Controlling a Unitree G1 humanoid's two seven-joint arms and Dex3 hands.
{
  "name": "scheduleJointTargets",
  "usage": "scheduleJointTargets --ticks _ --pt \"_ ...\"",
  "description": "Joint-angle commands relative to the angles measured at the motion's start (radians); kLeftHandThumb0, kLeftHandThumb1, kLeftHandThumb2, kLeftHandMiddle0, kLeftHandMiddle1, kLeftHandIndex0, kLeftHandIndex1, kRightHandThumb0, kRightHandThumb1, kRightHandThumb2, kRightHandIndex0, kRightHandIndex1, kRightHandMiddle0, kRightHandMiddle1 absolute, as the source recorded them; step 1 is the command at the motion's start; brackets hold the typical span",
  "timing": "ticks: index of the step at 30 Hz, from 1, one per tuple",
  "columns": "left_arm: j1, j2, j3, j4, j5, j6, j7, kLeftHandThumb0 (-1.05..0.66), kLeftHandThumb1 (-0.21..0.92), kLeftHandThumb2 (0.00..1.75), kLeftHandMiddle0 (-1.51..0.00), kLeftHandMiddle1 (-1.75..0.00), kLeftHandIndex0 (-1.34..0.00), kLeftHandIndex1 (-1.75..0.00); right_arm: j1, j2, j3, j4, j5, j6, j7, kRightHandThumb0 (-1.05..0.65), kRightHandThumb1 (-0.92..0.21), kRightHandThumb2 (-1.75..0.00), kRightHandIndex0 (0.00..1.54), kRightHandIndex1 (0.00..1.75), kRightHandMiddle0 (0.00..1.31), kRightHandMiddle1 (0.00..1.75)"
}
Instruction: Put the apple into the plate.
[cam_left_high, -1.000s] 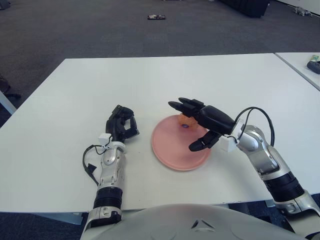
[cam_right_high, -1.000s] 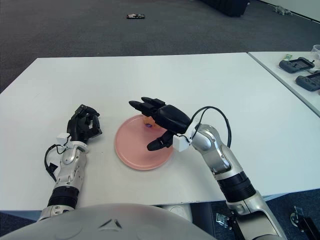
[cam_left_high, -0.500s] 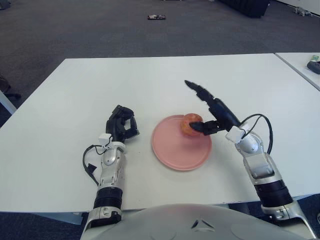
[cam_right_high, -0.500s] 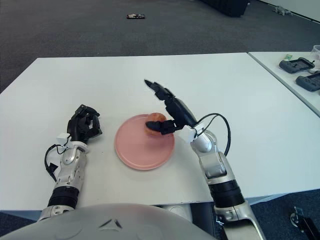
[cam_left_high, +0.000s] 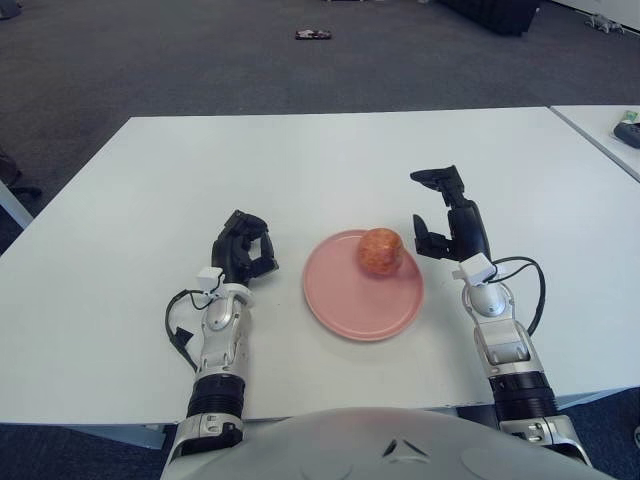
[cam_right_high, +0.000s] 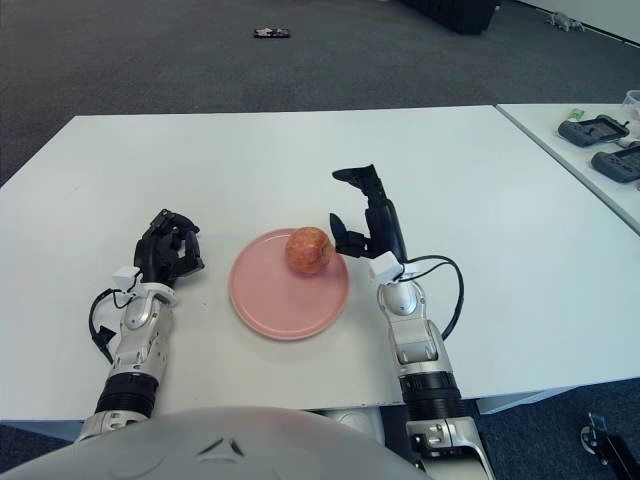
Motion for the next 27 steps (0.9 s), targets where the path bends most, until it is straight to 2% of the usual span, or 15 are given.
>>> scheduleJointTargets --ticks 1,4,5,7,10,12,18,21,27 --pt "0.031 0.001 -0.002 0.043 0.004 0.036 0.006 -0.51 0.25 1.41 -1.17 -1.75 -0.67 -1.75 -0.003 0.022 -0.011 0.007 0.013 0.008 -0.025 -0.41 -0.68 -1.28 0.1 1.28 0.06 1.59" --pt "0.028 0.004 -0.001 0.049 0.005 0.034 0.006 -0.51 0.25 1.42 -1.17 -1.75 -0.67 -1.75 0.004 0.04 -0.02 0.008 0.0 0.038 -0.054 -0.39 -0.67 -1.29 0.11 1.29 0.07 1.6" --pt "0.027 0.006 -0.001 0.052 0.006 0.033 0.006 -0.51 0.24 1.42 -1.18 -1.75 -0.67 -1.75 0.007 0.046 -0.022 0.01 -0.005 0.047 -0.064 -0.38 -0.76 -1.03 0.15 1.29 0.12 1.65" --pt "0.026 0.007 0.0 0.055 0.007 0.031 0.007 -0.51 0.24 1.42 -1.19 -1.75 -0.68 -1.75 0.011 0.052 -0.026 0.017 -0.013 0.057 -0.082 -0.36 -0.85 -0.73 0.2 1.29 0.16 1.71" --pt "0.023 0.008 0.0 0.06 0.007 0.031 0.01 -0.52 0.24 1.43 -1.19 -1.75 -0.68 -1.75 0.013 0.058 -0.04 0.04 -0.016 0.088 -0.107 -0.35 -0.9 -0.6 0.27 1.29 0.18 1.73" --pt "0.022 0.007 0.001 0.061 0.006 0.032 0.011 -0.52 0.23 1.43 -1.19 -1.75 -0.68 -1.75 0.013 0.058 -0.049 0.058 -0.015 0.103 -0.119 -0.35 -0.91 -0.56 0.31 1.3 0.19 1.74" --pt "0.023 0.006 0.0 0.061 0.005 0.029 0.01 -0.52 0.23 1.43 -1.19 -1.75 -0.69 -1.75 0.01 0.052 -0.055 0.097 -0.041 0.125 -0.16 -0.35 -0.85 -0.62 0.41 1.32 0.23 1.75" --pt "0.024 0.004 -0.001 0.059 0.008 0.024 0.015 -0.52 0.23 1.44 -1.19 -1.75 -0.69 -1.75 0.01 0.046 -0.049 0.126 -0.066 0.135 -0.182 -0.37 -0.74 -0.78 0.49 1.39 0.3 1.75" --pt "0.021 0.005 0.001 0.062 0.006 0.022 0.015 -0.52 0.23 1.44 -1.18 -1.75 -0.69 -1.75 0.004 0.035 -0.041 0.183 -0.058 0.12 -0.182 -0.4 -0.61 -0.96 0.65 1.55 0.39 1.75"
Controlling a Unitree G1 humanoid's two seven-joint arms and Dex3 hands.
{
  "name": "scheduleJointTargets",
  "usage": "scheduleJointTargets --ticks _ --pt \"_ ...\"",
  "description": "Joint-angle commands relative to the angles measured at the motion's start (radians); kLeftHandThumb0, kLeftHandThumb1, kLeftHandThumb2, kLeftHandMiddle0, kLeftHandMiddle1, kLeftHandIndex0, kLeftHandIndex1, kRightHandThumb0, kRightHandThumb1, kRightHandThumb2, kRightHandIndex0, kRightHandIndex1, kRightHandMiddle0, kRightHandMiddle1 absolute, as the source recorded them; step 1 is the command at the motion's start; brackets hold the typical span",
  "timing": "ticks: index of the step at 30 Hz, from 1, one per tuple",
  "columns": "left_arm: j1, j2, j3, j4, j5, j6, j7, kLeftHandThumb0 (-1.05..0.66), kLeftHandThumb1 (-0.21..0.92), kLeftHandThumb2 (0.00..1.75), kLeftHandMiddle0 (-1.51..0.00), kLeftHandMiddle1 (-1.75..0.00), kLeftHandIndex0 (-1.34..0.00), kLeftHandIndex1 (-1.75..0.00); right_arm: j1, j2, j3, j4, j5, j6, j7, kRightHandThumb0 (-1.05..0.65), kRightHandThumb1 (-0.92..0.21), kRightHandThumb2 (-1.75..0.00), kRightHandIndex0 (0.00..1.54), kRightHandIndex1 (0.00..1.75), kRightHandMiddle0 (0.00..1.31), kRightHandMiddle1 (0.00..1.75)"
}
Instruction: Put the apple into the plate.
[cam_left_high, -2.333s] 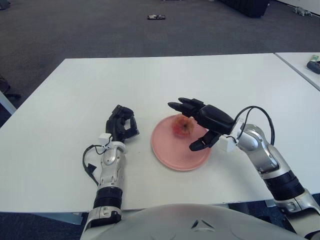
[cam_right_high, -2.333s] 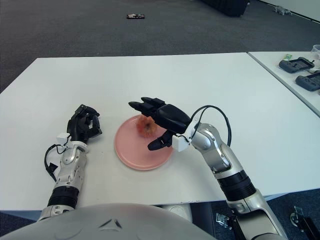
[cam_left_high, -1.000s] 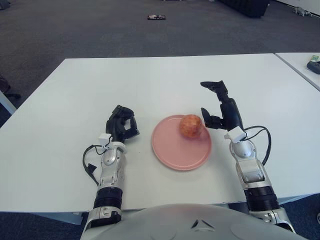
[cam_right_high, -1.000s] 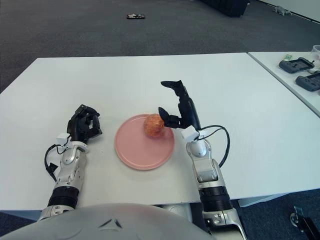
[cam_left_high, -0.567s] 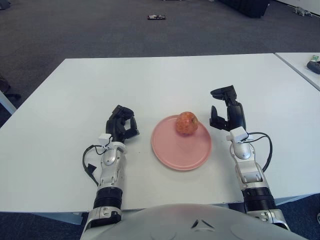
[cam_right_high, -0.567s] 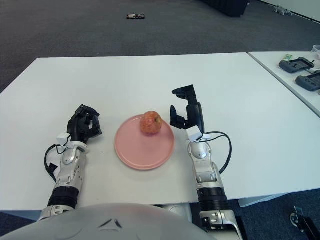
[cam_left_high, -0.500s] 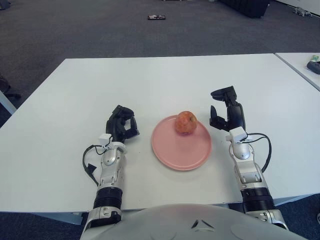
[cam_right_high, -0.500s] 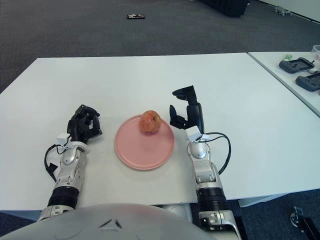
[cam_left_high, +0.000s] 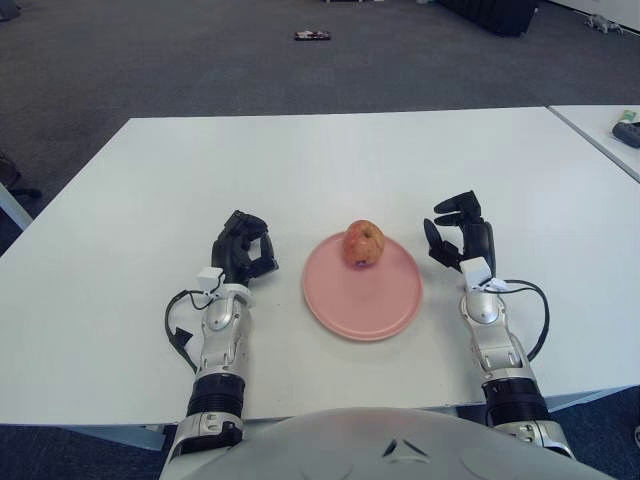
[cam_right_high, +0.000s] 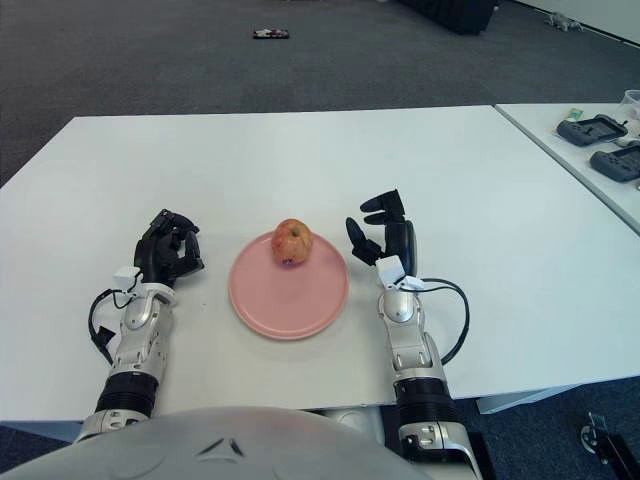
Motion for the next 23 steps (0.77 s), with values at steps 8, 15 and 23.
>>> scheduleJointTargets --ticks 8,15,23 --pt "0.024 0.001 0.005 0.043 -0.006 0.033 0.003 -0.52 0.23 1.44 -1.18 -1.75 -0.69 -1.75 -0.002 -0.015 -0.003 0.079 0.039 -0.059 0.008 -0.41 -0.55 -1.03 0.77 1.65 0.43 1.75" --pt "0.026 0.002 0.007 0.039 -0.01 0.036 0.0 -0.52 0.23 1.43 -1.18 -1.75 -0.68 -1.75 0.007 -0.014 -0.01 0.108 0.059 -0.09 0.005 -0.42 -0.52 -1.08 0.82 1.65 0.45 1.75" --pt "0.024 0.004 0.009 0.041 -0.012 0.038 0.001 -0.52 0.23 1.43 -1.19 -1.75 -0.68 -1.75 0.023 -0.006 -0.018 0.121 0.058 -0.094 -0.019 -0.42 -0.49 -1.1 0.86 1.64 0.47 1.75"
